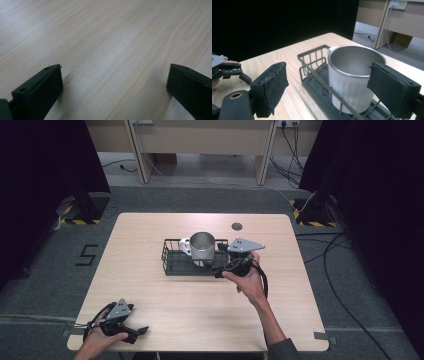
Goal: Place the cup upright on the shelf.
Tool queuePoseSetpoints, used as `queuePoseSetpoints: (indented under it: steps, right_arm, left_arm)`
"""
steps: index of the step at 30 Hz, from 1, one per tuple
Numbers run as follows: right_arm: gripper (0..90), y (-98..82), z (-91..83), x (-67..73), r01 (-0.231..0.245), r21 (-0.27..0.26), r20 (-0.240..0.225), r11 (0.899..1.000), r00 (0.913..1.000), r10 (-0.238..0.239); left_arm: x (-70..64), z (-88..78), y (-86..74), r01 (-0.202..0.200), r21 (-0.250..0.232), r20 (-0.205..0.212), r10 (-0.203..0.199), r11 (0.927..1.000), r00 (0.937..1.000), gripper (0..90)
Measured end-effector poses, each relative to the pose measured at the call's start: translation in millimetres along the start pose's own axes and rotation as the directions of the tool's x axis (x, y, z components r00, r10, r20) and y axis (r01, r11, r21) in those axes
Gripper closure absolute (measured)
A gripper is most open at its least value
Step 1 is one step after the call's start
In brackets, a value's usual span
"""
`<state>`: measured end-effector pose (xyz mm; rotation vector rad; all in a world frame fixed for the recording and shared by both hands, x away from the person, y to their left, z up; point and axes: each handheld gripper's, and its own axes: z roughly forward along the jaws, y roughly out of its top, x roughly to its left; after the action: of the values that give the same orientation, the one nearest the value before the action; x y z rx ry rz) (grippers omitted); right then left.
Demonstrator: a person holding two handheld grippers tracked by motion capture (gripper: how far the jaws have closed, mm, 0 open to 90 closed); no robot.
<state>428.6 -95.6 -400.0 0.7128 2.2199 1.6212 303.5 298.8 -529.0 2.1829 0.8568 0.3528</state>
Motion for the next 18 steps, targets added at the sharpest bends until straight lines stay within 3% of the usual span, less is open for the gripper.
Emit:
queuePoseSetpoints:
  steps: [18]
  right_arm:
    - [16.0,-18.5,-15.8,17.3,-0.016,-0.011,0.019,1.0,0.9997,0.016]
  left_arm:
    - [0.0,-0.1,0.0,-0.001,0.002,-0.001,0.001,1.0,1.0,0.0]
